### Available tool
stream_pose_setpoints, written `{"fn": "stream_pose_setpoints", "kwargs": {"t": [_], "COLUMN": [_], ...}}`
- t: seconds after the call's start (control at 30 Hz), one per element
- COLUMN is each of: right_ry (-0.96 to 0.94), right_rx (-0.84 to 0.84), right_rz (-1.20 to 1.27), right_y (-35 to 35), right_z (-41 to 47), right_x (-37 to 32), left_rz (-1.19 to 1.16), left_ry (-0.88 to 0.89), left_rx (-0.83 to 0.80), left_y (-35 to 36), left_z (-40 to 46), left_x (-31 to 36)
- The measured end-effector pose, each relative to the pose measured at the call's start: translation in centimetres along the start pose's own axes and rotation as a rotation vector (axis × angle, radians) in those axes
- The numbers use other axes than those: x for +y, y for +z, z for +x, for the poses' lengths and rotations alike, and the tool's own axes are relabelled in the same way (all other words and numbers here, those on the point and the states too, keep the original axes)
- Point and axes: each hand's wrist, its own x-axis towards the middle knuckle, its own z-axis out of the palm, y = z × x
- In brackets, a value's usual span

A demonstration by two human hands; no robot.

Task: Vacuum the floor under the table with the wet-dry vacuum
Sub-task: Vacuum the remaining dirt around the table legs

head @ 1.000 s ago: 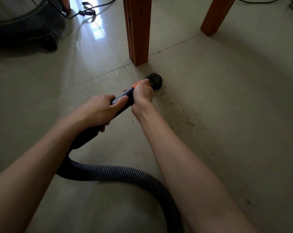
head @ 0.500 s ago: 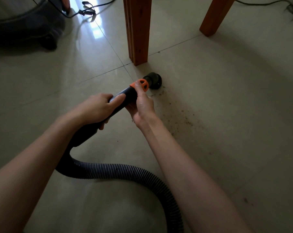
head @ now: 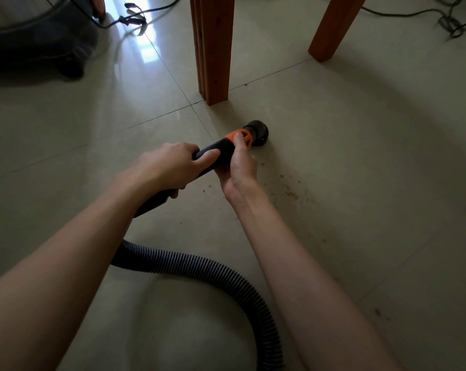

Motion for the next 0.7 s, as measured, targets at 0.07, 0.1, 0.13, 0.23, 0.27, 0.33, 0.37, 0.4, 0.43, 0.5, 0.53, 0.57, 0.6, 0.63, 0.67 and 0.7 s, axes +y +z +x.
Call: {"fn": "stream_pose_setpoints", "kwargs": {"t": [0.07, 0.1, 0.13, 0.23, 0.27, 0.33, 0.37, 0.4, 0.43, 0.5, 0.53, 0.57, 0.6, 0.63, 0.67, 0.7], "right_ry": [0.003, 0.003, 0.004, 0.022, 0.029, 0.038, 0.046, 0.060, 0.074, 0.100, 0.118, 0.136, 0.156, 0.176, 0.193, 0.211], "right_rx": [-0.027, -0.045, -0.062, -0.119, -0.137, -0.166, -0.179, -0.193, -0.205, -0.218, -0.224, -0.233, -0.245, -0.260, -0.274, -0.286], "right_rz": [-0.015, -0.028, -0.038, -0.070, -0.081, -0.083, -0.079, -0.072, -0.065, -0.049, -0.040, -0.037, -0.029, -0.020, -0.014, -0.011], "right_y": [-0.1, 0.0, 0.0, 0.8, 1.1, 1.7, 2.0, 2.2, 2.4, 2.7, 2.8, 3.0, 3.0, 3.1, 3.3, 3.4], "right_z": [0.0, 0.1, 0.1, 0.1, 0.1, 0.0, 0.0, -0.1, -0.2, -0.5, -0.7, -0.9, -1.2, -1.5, -1.9, -2.3], "right_x": [0.0, 0.1, 0.2, 0.5, 0.7, 1.1, 1.4, 1.7, 2.0, 3.0, 3.4, 3.9, 4.3, 4.6, 4.9, 5.2], "left_rz": [-0.001, -0.009, -0.017, -0.030, -0.029, -0.038, -0.053, -0.069, -0.084, -0.129, -0.157, -0.186, -0.212, -0.238, -0.265, -0.294], "left_ry": [-0.001, -0.003, -0.009, -0.045, -0.057, -0.074, -0.086, -0.100, -0.113, -0.136, -0.149, -0.163, -0.178, -0.194, -0.211, -0.228], "left_rx": [0.003, 0.005, 0.009, 0.033, 0.045, 0.060, 0.060, 0.054, 0.045, 0.023, 0.006, -0.011, -0.029, -0.041, -0.046, -0.046], "left_y": [0.0, 0.0, 0.0, -0.1, -0.1, -0.3, -0.4, -0.4, -0.4, -0.2, -0.1, 0.0, 0.1, 0.3, 0.4, 0.6], "left_z": [0.0, 0.0, -0.1, -0.6, -0.8, -1.3, -1.6, -1.9, -2.3, -3.2, -3.7, -4.2, -4.7, -5.3, -5.8, -6.3], "left_x": [-0.1, -0.3, -0.5, -1.2, -1.4, -1.9, -2.1, -2.4, -2.8, -3.6, -4.1, -4.5, -4.9, -5.3, -5.7, -6.1]}}
